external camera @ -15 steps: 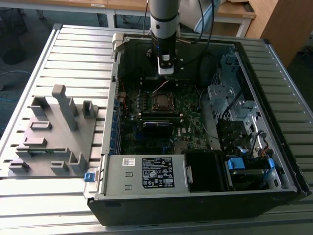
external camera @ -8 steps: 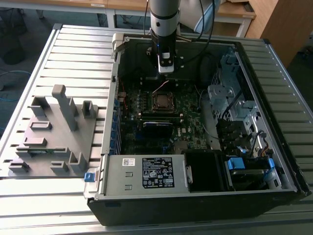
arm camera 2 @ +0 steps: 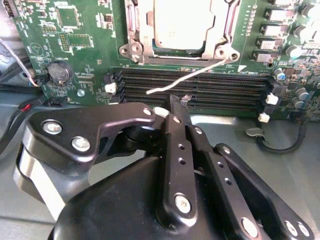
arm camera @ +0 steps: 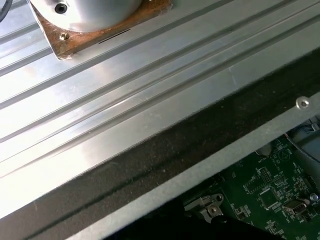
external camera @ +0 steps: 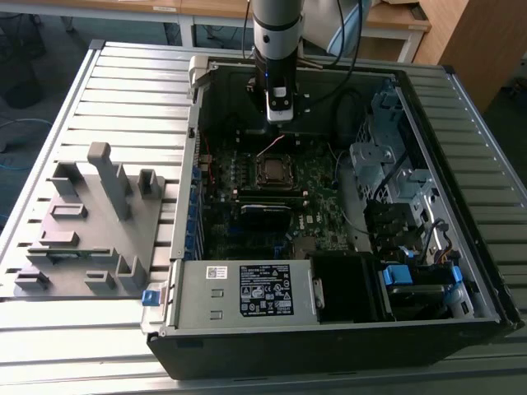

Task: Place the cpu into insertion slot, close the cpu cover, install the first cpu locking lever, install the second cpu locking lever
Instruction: 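Install the first cpu locking lever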

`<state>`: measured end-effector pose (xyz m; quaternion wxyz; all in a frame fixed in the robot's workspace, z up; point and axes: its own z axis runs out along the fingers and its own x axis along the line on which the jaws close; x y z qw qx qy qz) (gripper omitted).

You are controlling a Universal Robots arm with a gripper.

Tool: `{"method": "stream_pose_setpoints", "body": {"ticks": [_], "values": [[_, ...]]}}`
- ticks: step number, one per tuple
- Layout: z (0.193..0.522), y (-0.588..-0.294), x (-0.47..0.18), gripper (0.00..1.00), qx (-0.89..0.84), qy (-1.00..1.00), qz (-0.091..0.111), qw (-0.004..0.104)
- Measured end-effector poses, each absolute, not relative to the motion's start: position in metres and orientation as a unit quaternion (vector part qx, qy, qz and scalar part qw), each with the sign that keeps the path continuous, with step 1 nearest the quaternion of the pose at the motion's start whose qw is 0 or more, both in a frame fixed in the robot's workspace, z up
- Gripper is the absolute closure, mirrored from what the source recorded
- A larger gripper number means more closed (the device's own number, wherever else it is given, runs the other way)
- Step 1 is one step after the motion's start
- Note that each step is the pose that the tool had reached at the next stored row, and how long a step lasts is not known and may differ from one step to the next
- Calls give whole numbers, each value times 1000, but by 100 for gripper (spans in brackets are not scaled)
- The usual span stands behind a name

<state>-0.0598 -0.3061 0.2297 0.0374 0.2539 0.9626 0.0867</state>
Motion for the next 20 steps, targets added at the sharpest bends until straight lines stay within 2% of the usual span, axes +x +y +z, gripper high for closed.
{"method": "stream_pose_setpoints", "body": {"ticks": [20], "values": [[221,-311,-60,90,254,963,85,38]]}}
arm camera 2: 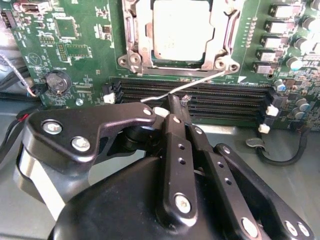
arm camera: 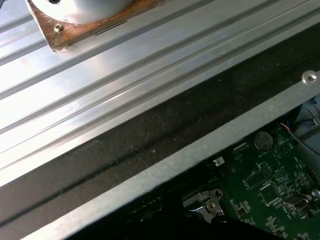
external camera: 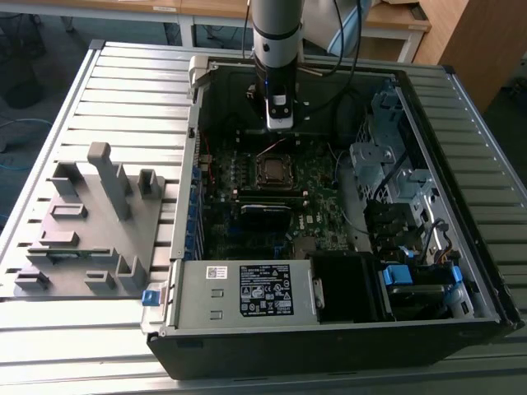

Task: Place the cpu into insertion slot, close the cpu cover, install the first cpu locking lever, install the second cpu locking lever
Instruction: 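Install the first cpu locking lever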

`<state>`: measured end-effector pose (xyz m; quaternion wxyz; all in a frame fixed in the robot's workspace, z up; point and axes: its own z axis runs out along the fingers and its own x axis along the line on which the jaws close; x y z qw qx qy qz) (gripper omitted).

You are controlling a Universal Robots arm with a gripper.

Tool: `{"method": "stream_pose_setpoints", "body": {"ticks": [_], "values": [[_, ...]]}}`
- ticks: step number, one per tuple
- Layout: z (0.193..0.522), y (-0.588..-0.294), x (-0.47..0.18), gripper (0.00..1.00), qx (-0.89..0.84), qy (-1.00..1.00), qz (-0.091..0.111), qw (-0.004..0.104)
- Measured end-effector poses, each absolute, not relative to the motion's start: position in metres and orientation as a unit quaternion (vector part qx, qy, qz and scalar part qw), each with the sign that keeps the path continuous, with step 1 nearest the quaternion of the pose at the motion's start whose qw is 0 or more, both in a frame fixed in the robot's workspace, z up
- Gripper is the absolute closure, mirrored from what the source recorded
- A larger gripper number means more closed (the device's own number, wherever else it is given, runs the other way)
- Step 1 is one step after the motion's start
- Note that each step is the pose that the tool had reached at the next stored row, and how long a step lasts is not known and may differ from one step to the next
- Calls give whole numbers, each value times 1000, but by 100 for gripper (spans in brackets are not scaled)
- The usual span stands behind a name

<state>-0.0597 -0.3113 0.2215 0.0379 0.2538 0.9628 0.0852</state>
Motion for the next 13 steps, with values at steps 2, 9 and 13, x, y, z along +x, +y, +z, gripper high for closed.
{"method": "stream_pose_setpoints", "body": {"ticks": [2,9,13], "values": [[220,-311,-60,90,254,963,84,38],[217,-311,-57,90,254,963,80,39],[216,-311,-55,90,254,963,79,40]]}}
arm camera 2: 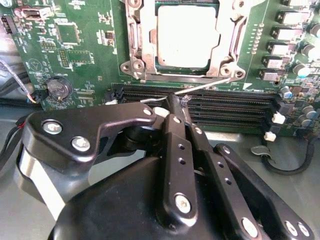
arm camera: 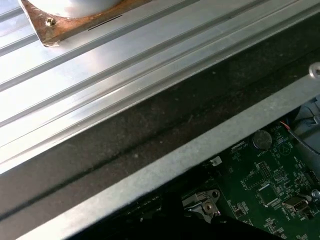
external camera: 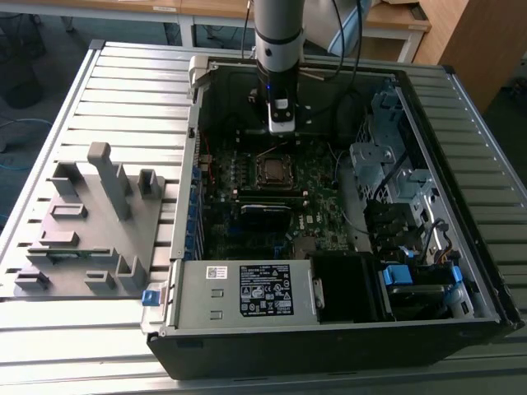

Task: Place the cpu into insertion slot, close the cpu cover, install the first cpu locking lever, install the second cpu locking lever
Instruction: 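Install the first cpu locking lever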

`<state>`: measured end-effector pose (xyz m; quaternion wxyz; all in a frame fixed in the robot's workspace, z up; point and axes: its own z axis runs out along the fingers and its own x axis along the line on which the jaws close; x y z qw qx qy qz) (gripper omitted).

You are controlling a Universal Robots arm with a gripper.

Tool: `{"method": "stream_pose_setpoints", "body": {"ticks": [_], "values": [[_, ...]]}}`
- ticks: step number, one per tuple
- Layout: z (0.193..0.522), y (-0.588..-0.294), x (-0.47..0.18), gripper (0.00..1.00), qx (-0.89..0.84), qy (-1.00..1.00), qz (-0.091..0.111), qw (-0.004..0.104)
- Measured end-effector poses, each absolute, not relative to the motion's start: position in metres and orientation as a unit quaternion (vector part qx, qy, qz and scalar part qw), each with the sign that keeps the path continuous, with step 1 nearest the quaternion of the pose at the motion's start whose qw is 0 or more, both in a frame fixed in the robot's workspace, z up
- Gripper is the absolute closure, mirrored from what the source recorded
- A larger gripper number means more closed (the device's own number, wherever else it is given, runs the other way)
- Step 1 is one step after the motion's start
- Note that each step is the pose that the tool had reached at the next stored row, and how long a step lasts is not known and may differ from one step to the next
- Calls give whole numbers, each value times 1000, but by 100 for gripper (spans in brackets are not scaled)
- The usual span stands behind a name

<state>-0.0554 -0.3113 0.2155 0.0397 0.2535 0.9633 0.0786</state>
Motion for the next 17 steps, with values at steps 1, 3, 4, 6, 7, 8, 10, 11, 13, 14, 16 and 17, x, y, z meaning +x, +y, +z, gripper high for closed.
{"method": "stream_pose_setpoints", "body": {"ticks": [1,3,4,6,7,8,10,11,13,14,16,17], "values": [[215,-311,-55,90,254,963,78,40],[214,-311,-55,90,254,963,78,40],[214,-311,-55,90,254,963,78,40],[213,-311,-55,90,253,963,77,40],[212,-311,-55,90,253,963,77,40],[211,-311,-55,90,253,963,76,40],[210,-310,-54,90,254,964,76,40],[210,-310,-54,90,254,964,75,40],[209,-310,-53,90,254,964,75,41],[208,-310,-53,90,254,964,75,41],[207,-310,-52,90,254,964,75,41],[207,-310,-52,90,254,964,75,41]]}}
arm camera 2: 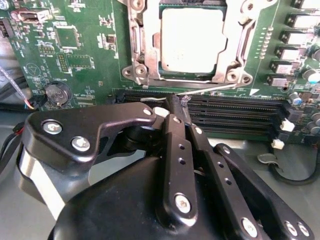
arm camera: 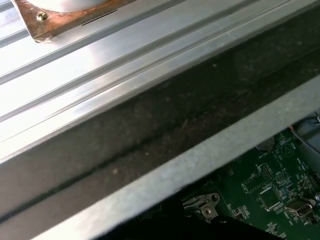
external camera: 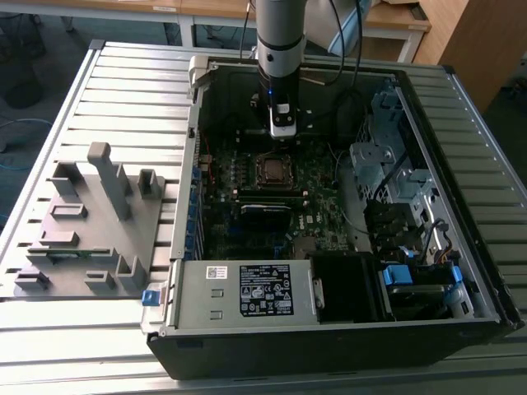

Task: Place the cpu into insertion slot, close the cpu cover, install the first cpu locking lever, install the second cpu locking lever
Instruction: 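Install the first cpu locking lever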

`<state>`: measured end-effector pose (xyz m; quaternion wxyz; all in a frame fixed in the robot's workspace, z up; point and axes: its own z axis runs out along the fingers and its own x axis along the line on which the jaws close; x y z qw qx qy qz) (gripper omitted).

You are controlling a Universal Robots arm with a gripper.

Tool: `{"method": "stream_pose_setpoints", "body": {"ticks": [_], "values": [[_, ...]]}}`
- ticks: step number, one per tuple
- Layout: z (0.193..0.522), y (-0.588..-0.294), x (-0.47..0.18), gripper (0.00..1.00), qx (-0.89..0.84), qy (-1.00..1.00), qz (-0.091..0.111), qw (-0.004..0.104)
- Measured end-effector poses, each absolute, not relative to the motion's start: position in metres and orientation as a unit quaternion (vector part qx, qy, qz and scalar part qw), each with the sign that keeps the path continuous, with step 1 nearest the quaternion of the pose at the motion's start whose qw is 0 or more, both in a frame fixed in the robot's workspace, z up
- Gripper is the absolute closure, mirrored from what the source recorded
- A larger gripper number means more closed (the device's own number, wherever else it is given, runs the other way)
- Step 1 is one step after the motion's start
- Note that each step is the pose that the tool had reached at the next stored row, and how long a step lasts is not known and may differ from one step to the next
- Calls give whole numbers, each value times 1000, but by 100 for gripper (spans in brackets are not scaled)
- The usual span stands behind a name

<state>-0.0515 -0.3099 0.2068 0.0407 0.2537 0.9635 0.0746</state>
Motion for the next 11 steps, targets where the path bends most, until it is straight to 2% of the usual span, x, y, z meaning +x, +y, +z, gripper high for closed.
{"method": "stream_pose_setpoints", "body": {"ticks": [11], "values": [[203,-310,-50,90,255,963,73,41]]}}
